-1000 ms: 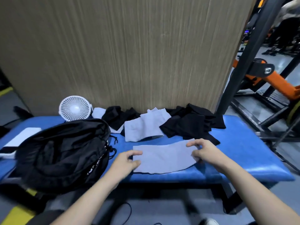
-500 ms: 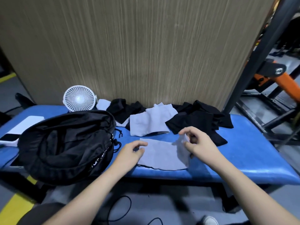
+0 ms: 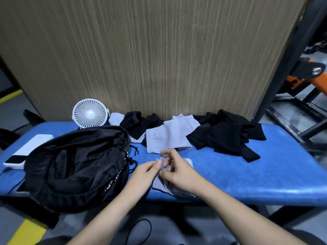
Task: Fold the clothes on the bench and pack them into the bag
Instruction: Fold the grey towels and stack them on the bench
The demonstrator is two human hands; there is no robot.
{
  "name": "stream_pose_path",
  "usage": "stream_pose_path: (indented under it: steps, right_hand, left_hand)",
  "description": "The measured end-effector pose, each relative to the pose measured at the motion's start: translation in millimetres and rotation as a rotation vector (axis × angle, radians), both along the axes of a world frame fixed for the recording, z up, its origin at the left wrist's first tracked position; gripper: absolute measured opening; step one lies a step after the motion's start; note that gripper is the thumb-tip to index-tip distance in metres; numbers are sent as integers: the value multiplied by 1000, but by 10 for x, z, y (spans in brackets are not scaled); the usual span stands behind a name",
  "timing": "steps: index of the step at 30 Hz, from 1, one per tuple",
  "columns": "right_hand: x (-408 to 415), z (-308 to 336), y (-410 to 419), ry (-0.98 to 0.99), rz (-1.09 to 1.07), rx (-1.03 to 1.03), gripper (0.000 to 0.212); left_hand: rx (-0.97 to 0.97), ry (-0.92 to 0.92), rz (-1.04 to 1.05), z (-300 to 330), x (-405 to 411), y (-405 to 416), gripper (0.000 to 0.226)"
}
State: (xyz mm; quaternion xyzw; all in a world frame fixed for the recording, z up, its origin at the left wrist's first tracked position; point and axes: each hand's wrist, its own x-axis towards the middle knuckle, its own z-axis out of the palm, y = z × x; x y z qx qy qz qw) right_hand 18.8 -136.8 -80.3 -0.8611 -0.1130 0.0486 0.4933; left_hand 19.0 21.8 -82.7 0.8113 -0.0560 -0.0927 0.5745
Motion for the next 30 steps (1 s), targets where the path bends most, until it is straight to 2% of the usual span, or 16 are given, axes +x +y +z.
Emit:
stream_pose_path:
  steps: [3, 5, 7, 9, 10, 13, 16, 17, 19, 21, 22, 26, 28, 30]
  right_hand:
    - [-13, -4, -38, 69, 60, 90, 58]
    - [-24, 7, -109, 18, 41, 120, 52]
    - [-19, 31, -235, -163, 19, -28, 39]
    - [-7, 26, -393, -361, 49, -296, 28]
    - [0, 12, -472, -396, 66, -399, 26]
    - [7, -47, -627, -347, 82, -520, 34]
    - [9, -80, -660, -312, 117, -566, 43]
    - [15, -87, -649, -290, 139, -583, 46]
    - [29, -93, -622, -245, 175, -623, 49]
    - [57, -115, -621, -216, 184, -638, 51]
    - [72, -119, -630, -208, 183, -634, 52]
    - [147, -81, -663, -155, 212, -580, 47]
    - [218, -42, -678, -122, 173, -435, 34]
    - [310, 0, -711, -157, 31, -305, 19]
  left_hand:
    - [82, 13, 54, -80, 47, 4, 10]
    - [142, 6, 104, -98, 61, 3, 17]
    - [195, -47, 120, -93, 49, 9, 30]
    - [265, -111, 116, -82, 39, 41, 40]
    - [321, -135, 106, -88, 32, 66, 46]
    - [555, -308, 111, -115, 1, 137, 62]
    - [605, -512, 33, -61, -21, 107, 49]
    - [650, -510, -49, -64, -22, 89, 46]
    - [815, -438, -207, -124, -28, 55, 63]
    - [956, -358, -270, -200, -50, 62, 80]
    - [989, -331, -275, -230, -49, 78, 80]
    - [985, -303, -312, -238, 7, 155, 65]
    - [900, -324, -299, -226, 74, 162, 69]
    - [744, -380, -189, -182, 151, 125, 69]
